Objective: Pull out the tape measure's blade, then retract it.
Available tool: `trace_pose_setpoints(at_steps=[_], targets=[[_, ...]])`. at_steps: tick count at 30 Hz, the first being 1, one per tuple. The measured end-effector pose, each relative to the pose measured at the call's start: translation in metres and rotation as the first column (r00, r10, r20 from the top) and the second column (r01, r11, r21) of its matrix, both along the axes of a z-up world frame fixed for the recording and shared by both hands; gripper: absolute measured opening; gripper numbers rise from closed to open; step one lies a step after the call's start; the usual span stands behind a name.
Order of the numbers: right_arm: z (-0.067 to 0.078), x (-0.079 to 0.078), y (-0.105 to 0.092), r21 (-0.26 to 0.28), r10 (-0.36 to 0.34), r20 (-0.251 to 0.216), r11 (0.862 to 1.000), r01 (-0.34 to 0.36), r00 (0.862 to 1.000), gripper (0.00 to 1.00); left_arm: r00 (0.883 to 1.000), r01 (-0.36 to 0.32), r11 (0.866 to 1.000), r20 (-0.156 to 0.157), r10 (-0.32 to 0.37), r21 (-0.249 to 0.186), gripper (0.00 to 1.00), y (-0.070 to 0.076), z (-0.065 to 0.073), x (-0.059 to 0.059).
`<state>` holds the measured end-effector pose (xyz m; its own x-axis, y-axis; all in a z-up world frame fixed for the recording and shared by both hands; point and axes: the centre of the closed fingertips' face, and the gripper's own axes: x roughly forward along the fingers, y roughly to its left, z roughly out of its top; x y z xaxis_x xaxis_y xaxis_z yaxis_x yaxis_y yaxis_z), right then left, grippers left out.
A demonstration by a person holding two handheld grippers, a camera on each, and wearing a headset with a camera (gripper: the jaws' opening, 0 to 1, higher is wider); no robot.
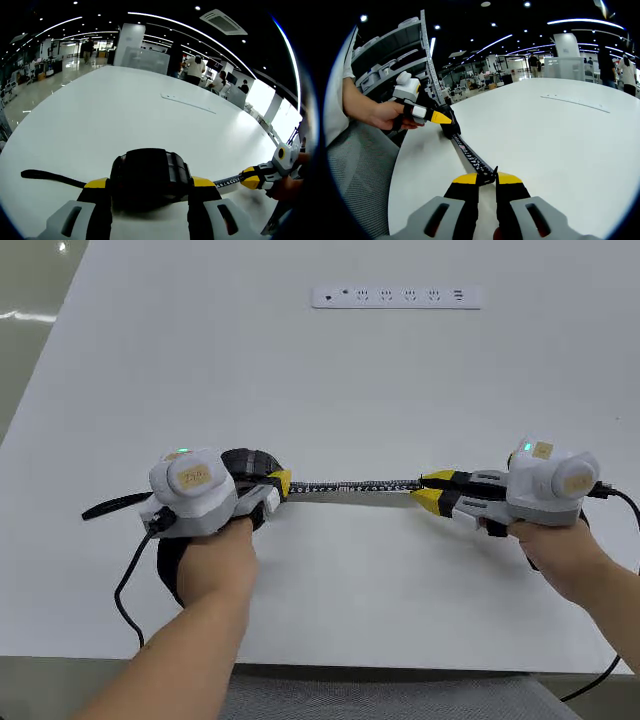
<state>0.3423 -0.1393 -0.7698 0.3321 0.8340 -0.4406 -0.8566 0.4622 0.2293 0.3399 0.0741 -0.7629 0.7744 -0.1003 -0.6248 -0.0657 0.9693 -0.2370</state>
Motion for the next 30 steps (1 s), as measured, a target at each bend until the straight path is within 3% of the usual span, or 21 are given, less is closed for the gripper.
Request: trace_pose_setpoints(at_steps=[9,21,30], targets=[[0.001,0.001,0.008,0.008,-0.002,0.003,1.0,0.002,1.0,0.08,1.0,-0.002,1.0,-0.008,0.002,-0.007,0.57,-0.001,0.0,-0.001],[0.004,0.002,0.031,0.04,0.009,0.002,0.999,-0.009,1.0,0.08,1.0,-0.023,0.998,-0.004,0.023,-0.055,0.57,0.002,0.002,0.0],[0.005,0.0,0.043,0.049,0.026,-0.001,0.998,-0.026,1.0,0.08,1.0,-0.016,0.998,0.0,0.016,-0.058,0.57,0.002,0.001,-0.001]])
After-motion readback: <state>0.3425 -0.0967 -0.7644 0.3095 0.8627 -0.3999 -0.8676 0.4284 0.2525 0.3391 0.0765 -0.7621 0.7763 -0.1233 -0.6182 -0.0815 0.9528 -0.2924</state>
